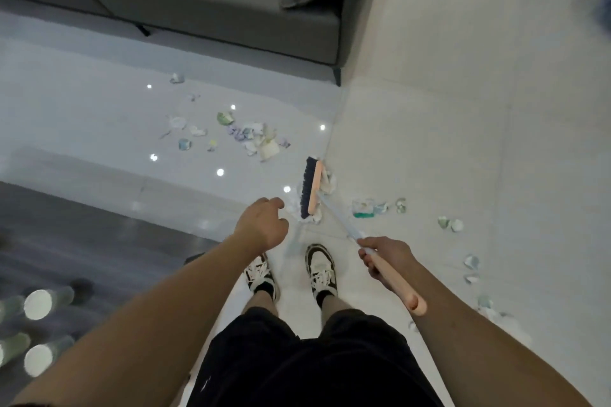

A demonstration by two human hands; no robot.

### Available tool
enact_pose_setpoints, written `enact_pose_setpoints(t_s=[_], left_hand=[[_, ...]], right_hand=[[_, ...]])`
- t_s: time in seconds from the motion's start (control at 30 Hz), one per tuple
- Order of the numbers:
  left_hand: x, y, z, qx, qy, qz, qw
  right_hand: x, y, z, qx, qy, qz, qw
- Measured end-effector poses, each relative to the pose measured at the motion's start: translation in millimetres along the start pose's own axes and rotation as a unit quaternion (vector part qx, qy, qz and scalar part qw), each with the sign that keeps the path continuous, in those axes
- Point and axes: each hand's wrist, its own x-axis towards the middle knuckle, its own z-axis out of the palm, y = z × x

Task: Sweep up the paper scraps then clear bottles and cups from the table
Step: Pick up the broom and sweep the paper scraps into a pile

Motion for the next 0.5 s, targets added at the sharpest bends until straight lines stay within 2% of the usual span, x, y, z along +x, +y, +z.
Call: enact_pose_setpoints(t_s=[0.17, 0.27, 0.37, 0.5], left_hand=[[5.4, 69.9, 12.3, 0.065, -0.003, 0.091, 0.994], [6.8, 100.0, 12.5, 0.104, -0.006, 0.137, 0.985], [6.9, 110.5, 2.6, 0.125, -0.001, 0.156, 0.98], [10.5, 90.6, -28.3, 0.13, 0.003, 0.159, 0.979]], right_hand=[[-21.1, 18.4, -46.2, 0.092, 0.066, -0.038, 0.993], [-35.1, 21.3, -52.8, 0.108, 0.085, -0.077, 0.988], [-49.6, 14.5, -43.3, 0.114, 0.087, -0.109, 0.984], [-60.1, -4.5, -2.9, 0.104, 0.066, -0.119, 0.985]])
